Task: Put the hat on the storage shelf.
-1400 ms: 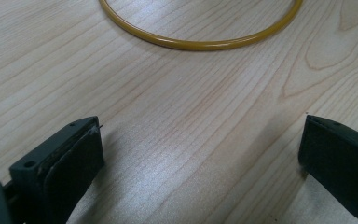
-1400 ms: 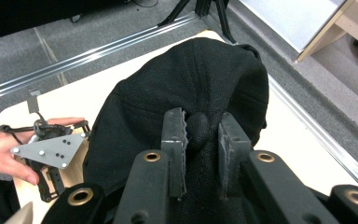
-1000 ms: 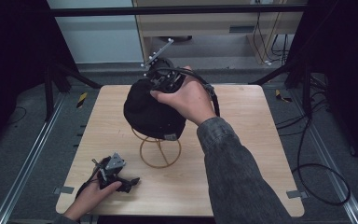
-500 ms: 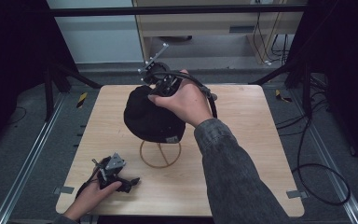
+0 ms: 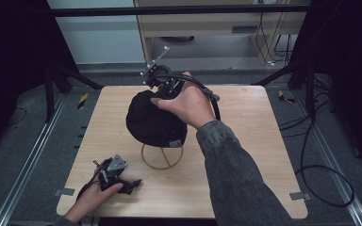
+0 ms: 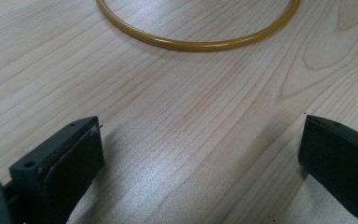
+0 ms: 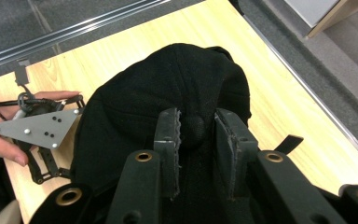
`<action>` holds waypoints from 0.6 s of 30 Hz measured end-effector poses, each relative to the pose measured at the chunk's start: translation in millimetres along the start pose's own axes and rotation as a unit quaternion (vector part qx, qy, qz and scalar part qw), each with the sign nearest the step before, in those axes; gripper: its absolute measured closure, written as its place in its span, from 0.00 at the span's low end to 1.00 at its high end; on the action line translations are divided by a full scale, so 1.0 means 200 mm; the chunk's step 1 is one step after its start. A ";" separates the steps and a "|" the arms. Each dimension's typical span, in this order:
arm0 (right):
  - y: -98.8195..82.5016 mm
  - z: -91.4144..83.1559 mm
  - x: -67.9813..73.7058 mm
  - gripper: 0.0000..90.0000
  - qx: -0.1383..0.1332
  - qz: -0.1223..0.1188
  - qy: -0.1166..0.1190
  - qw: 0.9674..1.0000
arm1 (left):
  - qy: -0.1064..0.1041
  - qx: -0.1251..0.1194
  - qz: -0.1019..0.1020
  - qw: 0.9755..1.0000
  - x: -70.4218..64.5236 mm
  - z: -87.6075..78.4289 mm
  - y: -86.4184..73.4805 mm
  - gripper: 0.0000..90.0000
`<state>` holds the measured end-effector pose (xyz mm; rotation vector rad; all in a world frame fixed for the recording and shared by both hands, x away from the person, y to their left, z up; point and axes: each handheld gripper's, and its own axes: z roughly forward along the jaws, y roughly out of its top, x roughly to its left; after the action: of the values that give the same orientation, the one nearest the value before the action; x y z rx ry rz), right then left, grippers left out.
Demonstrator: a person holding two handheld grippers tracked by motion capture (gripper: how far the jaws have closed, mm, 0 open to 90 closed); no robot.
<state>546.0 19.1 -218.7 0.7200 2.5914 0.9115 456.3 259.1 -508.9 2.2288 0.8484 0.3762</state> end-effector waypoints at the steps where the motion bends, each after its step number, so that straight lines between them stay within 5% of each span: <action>1: 0.00 0.00 0.00 0.79 0.000 0.000 0.003 1.000 | 0.000 0.000 0.000 1.000 0.00 0.00 0.00 0.00; 18: 0.00 0.00 0.03 0.74 -0.001 -0.003 0.013 1.000 | 0.000 0.000 0.000 1.000 0.00 0.00 0.00 0.00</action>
<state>541.5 22.6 -220.1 0.7053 2.6136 0.9271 456.2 259.1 -508.9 2.2290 0.8484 0.3770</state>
